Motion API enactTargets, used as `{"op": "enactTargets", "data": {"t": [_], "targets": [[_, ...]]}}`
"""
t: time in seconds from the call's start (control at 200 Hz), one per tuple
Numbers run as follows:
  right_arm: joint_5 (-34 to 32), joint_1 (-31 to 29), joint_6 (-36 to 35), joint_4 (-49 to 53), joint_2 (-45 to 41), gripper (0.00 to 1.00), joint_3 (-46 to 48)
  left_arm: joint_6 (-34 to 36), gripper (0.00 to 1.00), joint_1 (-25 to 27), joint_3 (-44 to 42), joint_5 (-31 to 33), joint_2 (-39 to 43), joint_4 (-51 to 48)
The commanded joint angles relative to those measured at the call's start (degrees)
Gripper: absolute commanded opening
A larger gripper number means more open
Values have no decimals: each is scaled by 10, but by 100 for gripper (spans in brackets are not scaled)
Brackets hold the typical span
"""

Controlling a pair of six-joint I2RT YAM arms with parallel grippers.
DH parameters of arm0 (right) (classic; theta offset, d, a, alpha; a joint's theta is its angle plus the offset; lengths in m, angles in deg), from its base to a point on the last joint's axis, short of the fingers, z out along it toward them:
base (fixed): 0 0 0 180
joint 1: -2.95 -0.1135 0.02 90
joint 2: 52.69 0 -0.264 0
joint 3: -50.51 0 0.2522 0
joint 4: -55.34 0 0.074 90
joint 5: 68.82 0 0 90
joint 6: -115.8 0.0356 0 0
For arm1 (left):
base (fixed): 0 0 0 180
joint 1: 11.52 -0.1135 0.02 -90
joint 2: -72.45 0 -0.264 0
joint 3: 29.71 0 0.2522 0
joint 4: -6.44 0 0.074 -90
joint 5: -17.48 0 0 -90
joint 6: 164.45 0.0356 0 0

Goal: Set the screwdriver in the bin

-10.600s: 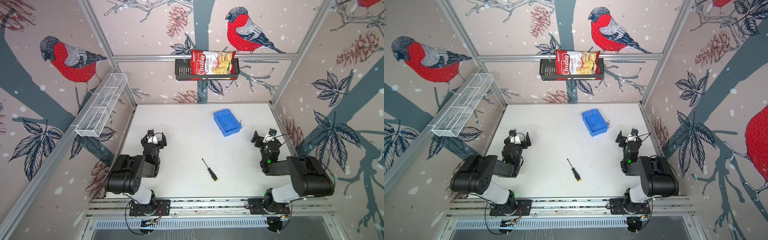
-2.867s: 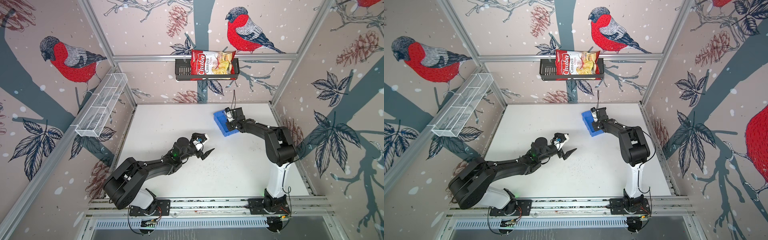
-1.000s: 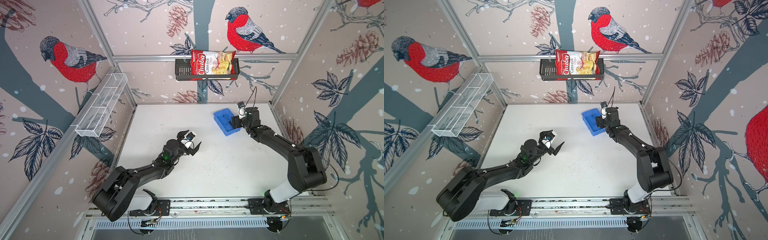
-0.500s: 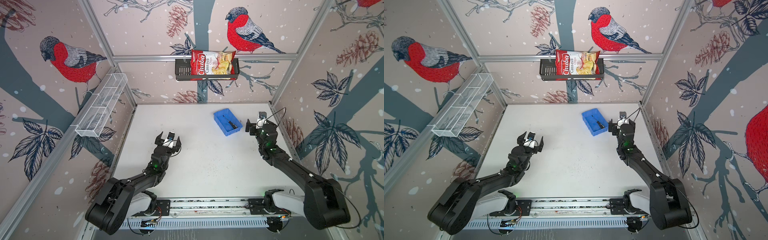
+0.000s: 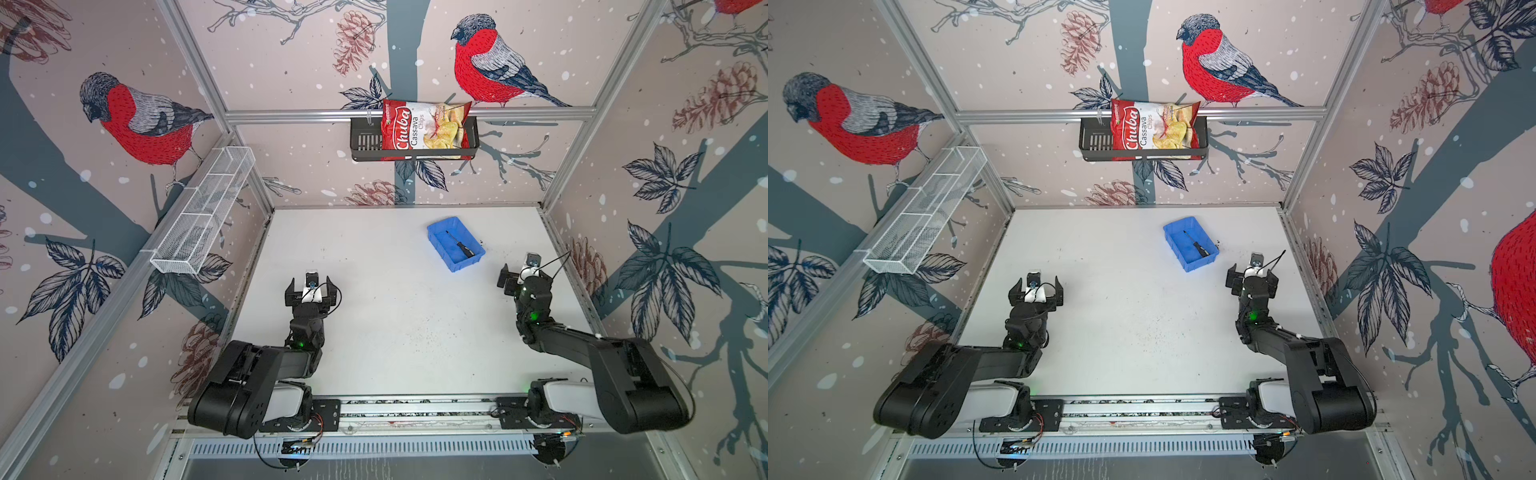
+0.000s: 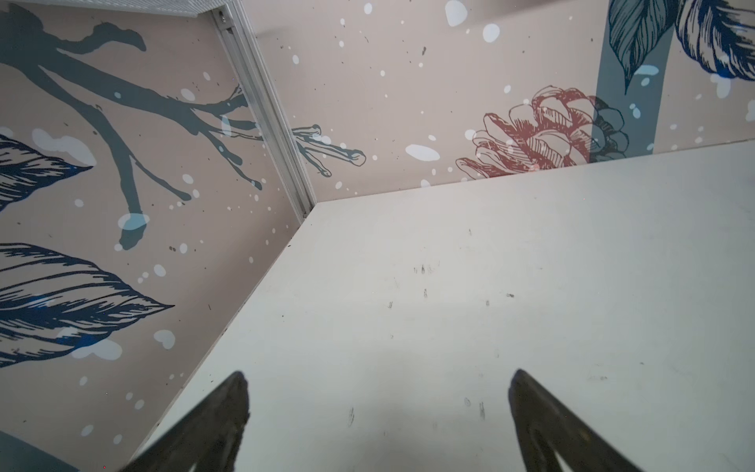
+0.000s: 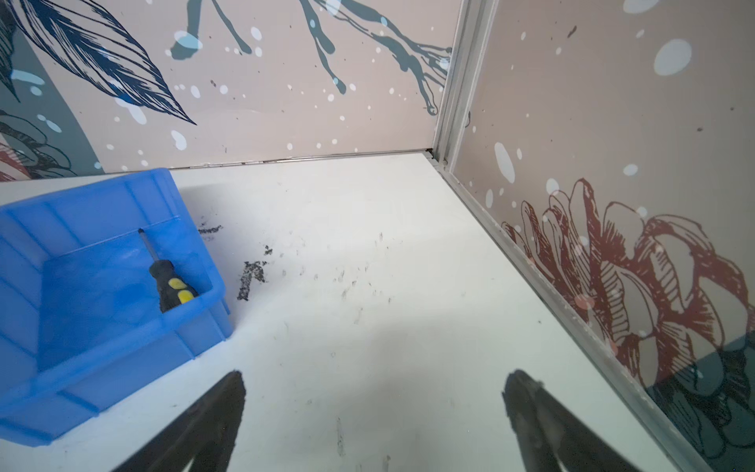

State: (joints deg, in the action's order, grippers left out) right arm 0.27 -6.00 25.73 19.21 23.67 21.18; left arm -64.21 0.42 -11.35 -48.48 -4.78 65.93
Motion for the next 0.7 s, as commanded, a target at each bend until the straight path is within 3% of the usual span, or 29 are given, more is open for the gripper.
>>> {"op": "enactTargets", "data": {"t": [0.0, 0.135, 0.24, 0.345, 0.46, 0.55, 0.695], "targets": [[-11, 4, 2, -101, 16, 100, 13, -38, 98, -14, 15, -13, -17, 67], [10, 19, 12, -120, 35, 100, 10, -68, 98, -43, 24, -54, -75, 107], [33, 37, 24, -206, 85, 100, 27, -70, 98, -50, 37, -57, -141, 151], [57, 53, 42, -164, 79, 100, 15, -85, 98, -59, 62, -68, -119, 64], [71, 65, 46, -244, 111, 100, 38, -103, 98, -71, 86, -68, -123, 25], [73, 67, 53, -182, 95, 100, 21, -111, 98, -85, 86, -94, -121, 19], [75, 69, 52, -196, 98, 100, 24, -108, 98, -85, 85, -94, -123, 28]]}}
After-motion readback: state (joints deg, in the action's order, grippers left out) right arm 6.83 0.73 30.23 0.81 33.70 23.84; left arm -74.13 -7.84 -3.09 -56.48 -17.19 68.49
